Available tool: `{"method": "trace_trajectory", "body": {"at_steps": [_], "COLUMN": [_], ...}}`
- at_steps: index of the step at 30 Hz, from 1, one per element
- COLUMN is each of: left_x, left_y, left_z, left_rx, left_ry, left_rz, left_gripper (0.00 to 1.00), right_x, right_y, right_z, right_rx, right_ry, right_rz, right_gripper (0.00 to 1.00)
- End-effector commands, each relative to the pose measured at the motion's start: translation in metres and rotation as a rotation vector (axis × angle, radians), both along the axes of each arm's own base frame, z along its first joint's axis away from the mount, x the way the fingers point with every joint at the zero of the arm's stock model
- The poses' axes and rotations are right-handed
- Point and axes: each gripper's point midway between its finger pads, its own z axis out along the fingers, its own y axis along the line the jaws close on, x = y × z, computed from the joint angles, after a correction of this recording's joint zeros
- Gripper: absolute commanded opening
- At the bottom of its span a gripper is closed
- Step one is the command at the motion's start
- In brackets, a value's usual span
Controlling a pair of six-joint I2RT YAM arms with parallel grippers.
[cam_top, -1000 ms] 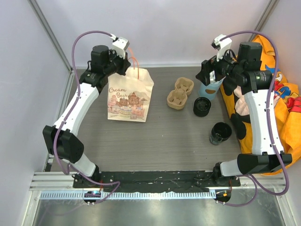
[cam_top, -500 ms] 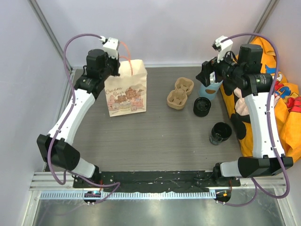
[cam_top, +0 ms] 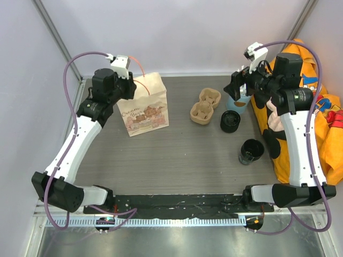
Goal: Pack the takeout coffee
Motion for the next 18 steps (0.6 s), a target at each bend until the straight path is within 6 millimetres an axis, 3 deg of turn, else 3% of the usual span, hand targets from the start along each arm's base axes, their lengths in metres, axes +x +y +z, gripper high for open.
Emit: {"method": "trace_trajectory", "body": {"at_steps": [1,9,14,18], "left_x": [-0.002,0.002,-0.004,-0.01], "left_y": [-0.008,-0.024,-0.039,-0.052], "left_z": [0.036,0.049,0.061,0.054], "left_rx": [-0.086,-0.142,-0.193,-0.246], "left_ry": [-0.051,-0.044,-0.038,0.012], "left_rz": [-0.008,-0.068,-0.147,-0.195], "left_gripper": [0.3,0.31,0.33,0.33], "right_x": [-0.004,-0.005,-0.003,-0.002], "right_y": [0.003,0.003,0.004,0.006], "right_z": [0.016,0.011,0.01,0.013], "right_rx": [0.019,0.015,0.021,0.026], "right_ry": [-0.063,-0.056,-0.05,-0.054], "right_rz": [0.006,0.007,0.011,0.019], "right_gripper": [0.99,0.99,0.99,0.99]}}
